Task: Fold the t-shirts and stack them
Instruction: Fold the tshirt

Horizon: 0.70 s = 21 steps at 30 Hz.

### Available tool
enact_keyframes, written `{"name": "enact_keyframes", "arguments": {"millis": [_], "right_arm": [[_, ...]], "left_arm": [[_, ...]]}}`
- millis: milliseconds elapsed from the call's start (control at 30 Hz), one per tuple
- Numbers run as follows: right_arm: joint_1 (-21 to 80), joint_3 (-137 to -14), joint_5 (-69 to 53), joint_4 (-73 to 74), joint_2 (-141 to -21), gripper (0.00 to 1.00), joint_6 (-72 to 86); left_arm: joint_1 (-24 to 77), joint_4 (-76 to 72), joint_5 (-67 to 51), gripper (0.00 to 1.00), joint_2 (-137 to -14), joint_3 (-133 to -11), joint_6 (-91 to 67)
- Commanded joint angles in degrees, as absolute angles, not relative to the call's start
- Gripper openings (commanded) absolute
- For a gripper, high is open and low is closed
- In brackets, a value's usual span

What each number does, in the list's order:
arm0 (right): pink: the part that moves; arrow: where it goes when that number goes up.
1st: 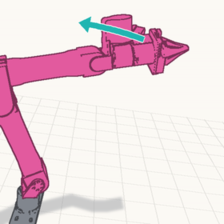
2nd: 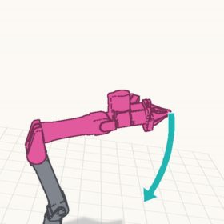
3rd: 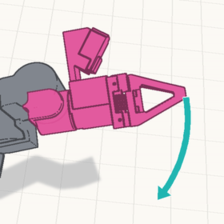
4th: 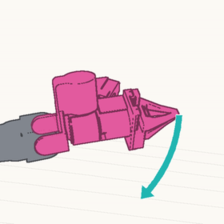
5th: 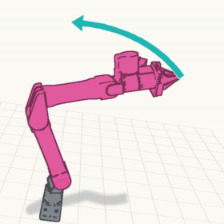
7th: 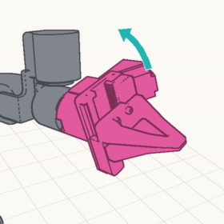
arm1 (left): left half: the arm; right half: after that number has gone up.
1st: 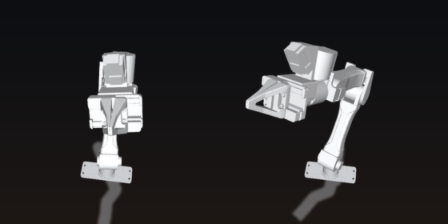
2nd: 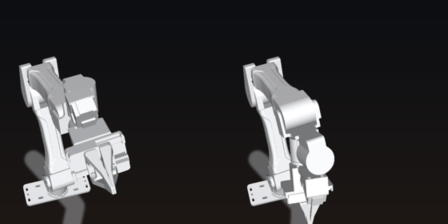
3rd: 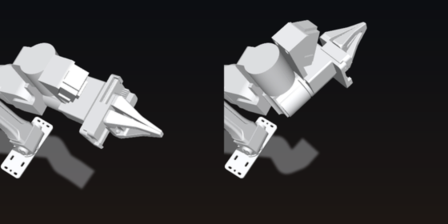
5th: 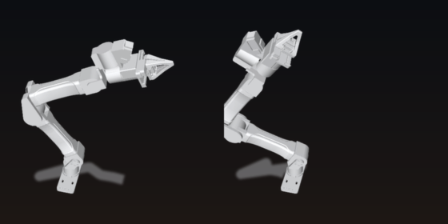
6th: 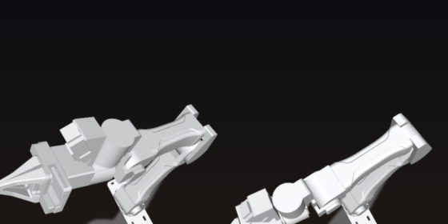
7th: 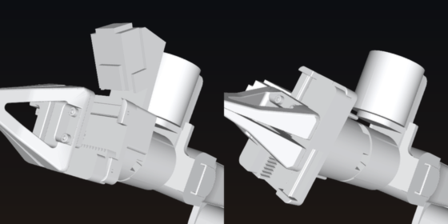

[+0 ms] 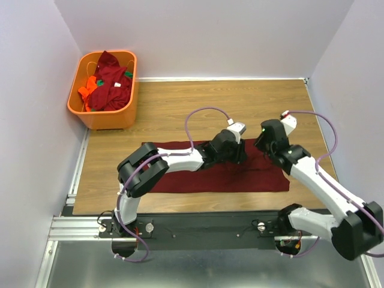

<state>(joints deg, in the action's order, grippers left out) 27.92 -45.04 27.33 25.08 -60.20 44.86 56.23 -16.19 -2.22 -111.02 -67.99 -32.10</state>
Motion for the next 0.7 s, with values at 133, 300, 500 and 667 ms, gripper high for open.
{"name": "enact_keyframes", "arguments": {"millis": [133, 300, 500, 667], "right_arm": [[11.3, -48.4, 16.5, 23.8, -70.8, 0.43, 35.6], [10.5, -48.2, 14.9, 21.5, -73.7, 0.43, 35.6], [10.6, -47.4, 14.3, 20.8, -73.7, 0.43, 35.6], [10.6, -46.7, 14.1, 20.7, -72.6, 0.43, 35.6]], "left_arm": [[59.0, -12.5, -4.3, 0.47, -115.3, -72.7, -30.5], [60.4, -11.3, -3.2, 0.51, -114.8, -72.2, -29.4], [61.9, -7.3, 2.5, 0.52, -115.6, -72.9, -27.8], [63.1, -5.1, 6.7, 0.43, -115.7, -73.7, -27.2]]}}
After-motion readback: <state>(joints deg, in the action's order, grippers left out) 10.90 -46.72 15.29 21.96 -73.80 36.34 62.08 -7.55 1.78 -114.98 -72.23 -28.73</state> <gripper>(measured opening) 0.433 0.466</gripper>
